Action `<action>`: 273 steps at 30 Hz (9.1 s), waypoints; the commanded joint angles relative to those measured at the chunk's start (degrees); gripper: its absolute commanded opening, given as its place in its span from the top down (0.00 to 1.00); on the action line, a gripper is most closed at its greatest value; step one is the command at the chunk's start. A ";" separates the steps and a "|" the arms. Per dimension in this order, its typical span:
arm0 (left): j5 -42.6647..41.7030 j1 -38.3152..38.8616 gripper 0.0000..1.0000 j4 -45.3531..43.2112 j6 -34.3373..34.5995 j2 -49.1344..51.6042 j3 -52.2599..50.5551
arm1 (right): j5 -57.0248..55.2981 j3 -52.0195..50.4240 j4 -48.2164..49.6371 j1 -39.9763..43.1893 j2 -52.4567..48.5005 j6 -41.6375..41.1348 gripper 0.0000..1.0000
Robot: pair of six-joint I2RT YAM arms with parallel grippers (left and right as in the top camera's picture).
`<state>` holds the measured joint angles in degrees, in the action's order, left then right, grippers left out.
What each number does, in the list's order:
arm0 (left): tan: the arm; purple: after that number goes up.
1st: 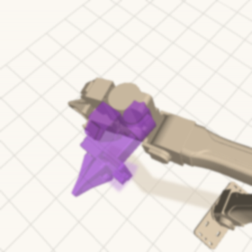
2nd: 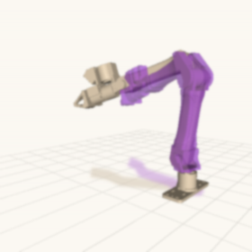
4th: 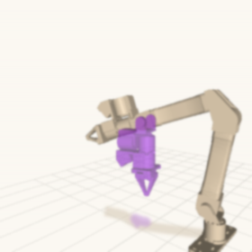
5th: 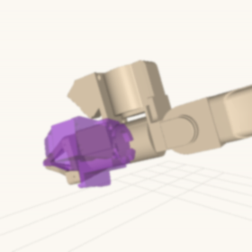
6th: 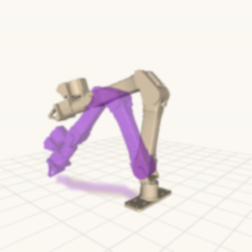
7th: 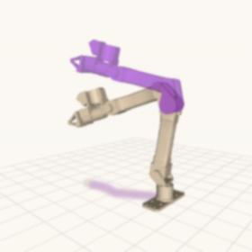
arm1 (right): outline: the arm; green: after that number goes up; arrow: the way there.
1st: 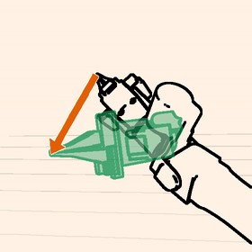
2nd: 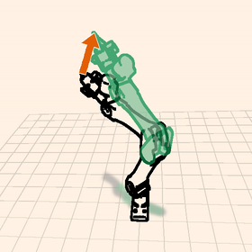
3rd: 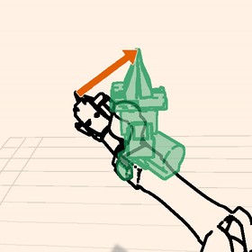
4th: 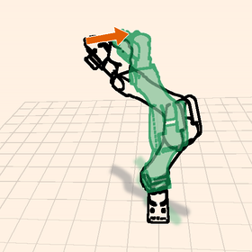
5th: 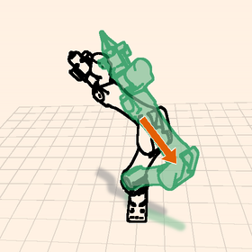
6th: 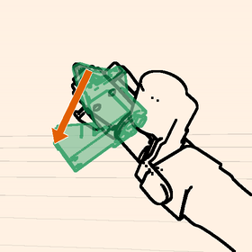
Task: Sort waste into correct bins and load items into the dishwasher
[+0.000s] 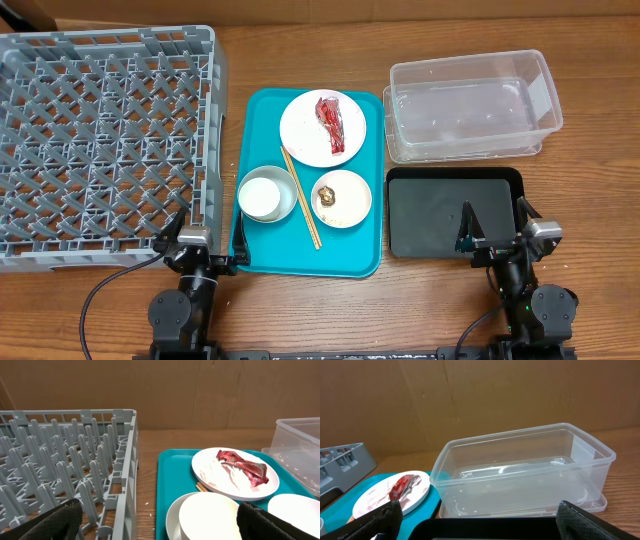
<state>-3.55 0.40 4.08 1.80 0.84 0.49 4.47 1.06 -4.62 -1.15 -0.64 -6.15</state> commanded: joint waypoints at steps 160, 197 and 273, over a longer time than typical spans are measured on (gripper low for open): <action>1.18 0.28 0.00 52.11 7.65 50.49 57.33 | -4.92 105.02 -41.42 -31.36 -132.23 -10.67 0.31; 1.18 0.26 0.00 52.43 7.65 51.01 57.31 | -7.34 110.01 -59.49 -8.63 -113.59 -13.62 0.45; 1.18 0.26 0.00 52.65 7.65 51.28 57.31 | -3.32 123.03 -69.79 -5.42 -117.15 -14.69 0.96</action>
<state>-1.50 0.40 57.01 8.91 51.94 56.53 1.41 123.76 -72.58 -9.26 -117.75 -21.19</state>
